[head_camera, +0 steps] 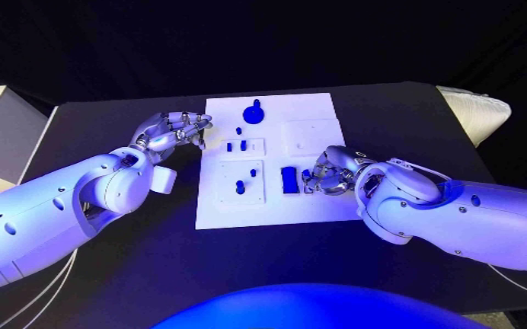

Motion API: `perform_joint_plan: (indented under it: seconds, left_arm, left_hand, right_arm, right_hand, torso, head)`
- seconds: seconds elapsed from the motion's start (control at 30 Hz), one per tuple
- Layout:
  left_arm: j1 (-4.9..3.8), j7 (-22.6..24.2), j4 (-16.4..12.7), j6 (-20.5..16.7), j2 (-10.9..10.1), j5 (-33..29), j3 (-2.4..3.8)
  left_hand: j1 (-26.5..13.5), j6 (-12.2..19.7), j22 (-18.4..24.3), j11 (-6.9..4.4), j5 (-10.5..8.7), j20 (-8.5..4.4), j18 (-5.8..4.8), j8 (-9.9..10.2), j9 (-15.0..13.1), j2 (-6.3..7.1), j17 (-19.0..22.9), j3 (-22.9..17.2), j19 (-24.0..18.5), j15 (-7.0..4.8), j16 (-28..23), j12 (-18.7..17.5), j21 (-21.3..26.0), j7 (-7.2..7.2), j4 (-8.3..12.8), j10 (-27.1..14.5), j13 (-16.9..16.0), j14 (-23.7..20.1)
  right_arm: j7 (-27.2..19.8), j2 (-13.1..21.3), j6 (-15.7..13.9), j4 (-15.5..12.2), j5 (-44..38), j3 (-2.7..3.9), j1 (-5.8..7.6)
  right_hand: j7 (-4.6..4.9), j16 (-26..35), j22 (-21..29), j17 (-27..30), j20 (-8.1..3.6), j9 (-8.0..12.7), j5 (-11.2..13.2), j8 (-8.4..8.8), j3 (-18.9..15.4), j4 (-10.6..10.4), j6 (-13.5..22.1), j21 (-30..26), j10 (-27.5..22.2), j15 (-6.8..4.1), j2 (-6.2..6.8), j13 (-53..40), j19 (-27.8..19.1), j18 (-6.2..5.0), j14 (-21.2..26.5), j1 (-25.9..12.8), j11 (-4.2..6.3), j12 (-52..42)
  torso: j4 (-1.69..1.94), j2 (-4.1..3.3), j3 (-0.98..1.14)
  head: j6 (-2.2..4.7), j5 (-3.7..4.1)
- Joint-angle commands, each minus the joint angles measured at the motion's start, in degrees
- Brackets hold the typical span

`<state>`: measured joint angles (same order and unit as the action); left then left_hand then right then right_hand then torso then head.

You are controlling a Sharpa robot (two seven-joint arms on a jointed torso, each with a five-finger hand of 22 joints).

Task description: Assemble the parts on the task board

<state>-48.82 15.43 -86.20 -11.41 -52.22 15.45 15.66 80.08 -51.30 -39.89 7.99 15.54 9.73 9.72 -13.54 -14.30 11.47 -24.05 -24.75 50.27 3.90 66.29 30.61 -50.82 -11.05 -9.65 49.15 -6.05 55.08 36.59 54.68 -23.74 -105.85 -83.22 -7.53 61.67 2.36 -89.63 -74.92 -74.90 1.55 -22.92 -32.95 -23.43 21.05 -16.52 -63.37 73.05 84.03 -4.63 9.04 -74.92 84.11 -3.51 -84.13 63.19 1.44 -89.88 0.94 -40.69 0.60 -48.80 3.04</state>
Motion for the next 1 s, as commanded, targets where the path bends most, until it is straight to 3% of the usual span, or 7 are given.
perform_joint_plan:
  seconds: [0.03,0.47,0.73,0.83,0.9,0.97,1.0]
  left_arm:
    - [0.00,0.40,-0.14,0.68,0.04,-0.25,0.04]
    - [0.00,0.38,-0.15,0.59,0.02,-0.25,0.04]
    - [0.00,0.36,-0.13,0.54,0.05,-0.25,0.04]
    - [0.00,0.35,-0.11,0.48,0.08,-0.25,0.04]
    - [0.00,0.34,-0.09,0.44,0.10,-0.25,0.04]
    - [0.00,0.34,-0.09,0.40,0.12,-0.25,0.04]
    - [0.00,0.33,-0.08,0.38,0.12,-0.25,0.04]
  left_hand:
    - [0.28,0.01,0.08,-0.13,0.20,-0.11,0.79,-0.31,0.08,-0.53,0.07,0.07,0.30,0.10,-0.22,0.35,0.25,0.15,-0.37,-0.39,0.07,-0.26]
    - [0.35,-0.03,0.09,-0.14,0.25,-0.11,0.79,-0.35,0.07,-0.61,0.08,0.03,0.30,0.10,-0.22,0.37,0.28,0.17,-0.40,-0.42,0.07,-0.29]
    - [0.35,-0.03,0.09,-0.14,0.25,-0.11,0.79,-0.35,0.07,-0.61,0.08,0.03,0.30,0.10,-0.22,0.37,0.28,0.17,-0.40,-0.42,0.07,-0.29]
    - [0.35,-0.03,0.09,-0.14,0.25,-0.11,0.79,-0.35,0.07,-0.61,0.08,0.03,0.30,0.10,-0.22,0.37,0.28,0.17,-0.40,-0.42,0.07,-0.29]
    - [0.42,-0.03,0.11,-0.14,0.29,-0.11,0.79,-0.37,0.08,-0.61,0.09,0.03,0.30,0.09,-0.23,0.39,0.31,0.17,-0.42,-0.47,0.09,-0.32]
    - [0.81,0.00,0.13,-0.15,0.48,-0.14,0.81,-0.38,0.10,-0.99,0.11,-0.28,0.33,0.06,-0.24,0.44,0.34,0.18,-0.41,-0.52,0.11,-0.37]
    - [0.81,0.00,0.13,-0.15,0.48,-0.14,0.81,-0.38,0.10,-0.99,0.11,-0.28,0.33,0.06,-0.24,0.44,0.34,0.18,-0.41,-0.52,0.11,-0.37]
  right_arm:
    - [-0.17,0.00,1.40,-0.41,-0.77,-0.01,-0.06]
    - [-0.27,0.07,2.79,-0.59,-0.52,-0.01,-0.10]
    - [-0.14,0.04,3.37,-0.30,-0.26,-0.01,-0.10]
    - [-0.11,0.02,2.47,-0.11,-0.23,-0.01,-0.11]
    - [-0.17,0.00,1.48,0.01,-0.22,-0.01,-0.11]
    - [-0.34,-0.01,0.31,0.10,-0.22,-0.01,-0.11]
    - [-0.46,-0.01,-0.27,0.13,-0.21,-0.01,-0.11]
  right_hand:
    - [-0.14,-0.37,-6.81,-15.10,-0.45,0.10,-0.79,-0.49,0.60,0.09,-0.67,0.31,5.97,-0.45,-0.85,-15.08,1.92,0.43,-5.87,0.03,0.36,-0.12]
    - [-0.17,-0.37,-6.90,-15.10,-0.49,0.12,-0.75,-0.58,0.68,0.21,-0.71,0.41,5.97,-0.49,-0.60,-15.08,1.95,0.45,-5.87,0.19,0.41,-0.12]
    - [-0.01,-0.37,-6.72,-15.10,-0.52,0.26,0.30,-0.57,0.18,0.01,-0.40,-0.13,5.97,-0.47,0.65,-15.08,1.81,0.36,-5.87,-0.27,0.30,-0.12]
    - [0.17,-0.37,-6.65,-15.10,-0.43,0.42,1.99,-0.55,-0.74,-0.16,-0.23,-0.43,5.97,-0.36,1.65,-15.08,1.74,0.33,-5.87,-1.62,0.15,-0.12]
    - [0.44,-0.37,-6.29,-15.10,-0.27,0.68,5.55,-0.38,-2.87,-0.28,0.13,-1.33,5.97,-0.15,3.26,-15.08,1.50,0.19,-5.87,-3.98,-0.10,-0.12]
    - [0.45,-0.37,-6.13,-15.10,-0.18,0.86,7.48,-0.36,-4.95,-0.29,0.22,-1.80,5.97,-0.12,3.21,-15.08,1.39,0.10,-5.87,-5.28,-0.13,-0.12]
    - [0.43,-0.37,-6.04,-15.10,-0.13,1.03,8.19,-0.42,-7.93,-0.36,0.30,-2.16,5.97,-0.13,2.72,-15.08,1.33,0.05,-5.87,-6.50,-0.15,-0.12]
  torso:
    - [0.03,0.01,0.00]
    - [-0.01,0.03,-0.03]
    - [0.00,0.02,-0.03]
    - [-0.04,0.02,-0.03]
    - [-0.03,0.01,-0.04]
    - [-0.03,0.01,-0.04]
    - [-0.03,0.00,-0.03]
  head:
    - [-0.09,-0.01]
    - [-0.13,-0.07]
    - [-0.14,-0.08]
    - [-0.12,-0.05]
    - [-0.11,-0.01]
    - [-0.10,0.01]
    - [-0.10,0.00]
